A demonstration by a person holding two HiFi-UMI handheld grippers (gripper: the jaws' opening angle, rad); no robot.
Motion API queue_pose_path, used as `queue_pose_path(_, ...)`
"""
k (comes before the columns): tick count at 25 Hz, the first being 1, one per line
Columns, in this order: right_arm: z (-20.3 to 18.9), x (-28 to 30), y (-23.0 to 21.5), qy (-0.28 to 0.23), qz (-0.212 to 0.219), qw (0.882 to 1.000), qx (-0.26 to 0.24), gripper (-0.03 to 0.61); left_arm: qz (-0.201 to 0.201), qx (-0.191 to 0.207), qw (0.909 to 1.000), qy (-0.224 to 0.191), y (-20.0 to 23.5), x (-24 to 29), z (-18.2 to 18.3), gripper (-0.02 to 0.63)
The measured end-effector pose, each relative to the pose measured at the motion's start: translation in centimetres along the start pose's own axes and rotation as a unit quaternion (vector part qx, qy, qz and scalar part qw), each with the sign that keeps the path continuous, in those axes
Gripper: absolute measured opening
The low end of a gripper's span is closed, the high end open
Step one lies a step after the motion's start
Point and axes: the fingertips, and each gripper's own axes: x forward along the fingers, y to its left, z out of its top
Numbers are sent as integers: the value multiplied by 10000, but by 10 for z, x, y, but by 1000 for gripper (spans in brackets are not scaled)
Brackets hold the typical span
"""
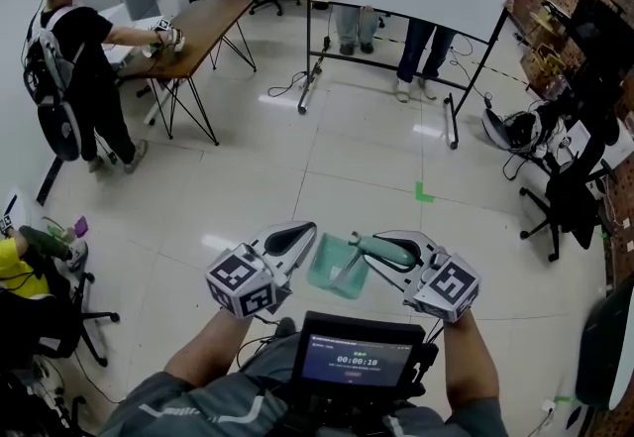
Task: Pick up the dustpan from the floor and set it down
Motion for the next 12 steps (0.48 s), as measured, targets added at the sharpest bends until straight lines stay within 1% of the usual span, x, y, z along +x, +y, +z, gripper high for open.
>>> queue_pose_path(5,15,-10,10,-61,55,9999,-91,144,-116,312,9994,-26,-26,-7,11,20)
queue_pose_path(12,20,-10,15,-74,50,9998,-175,144,-161,422,9989,141,-31,-13,8,18)
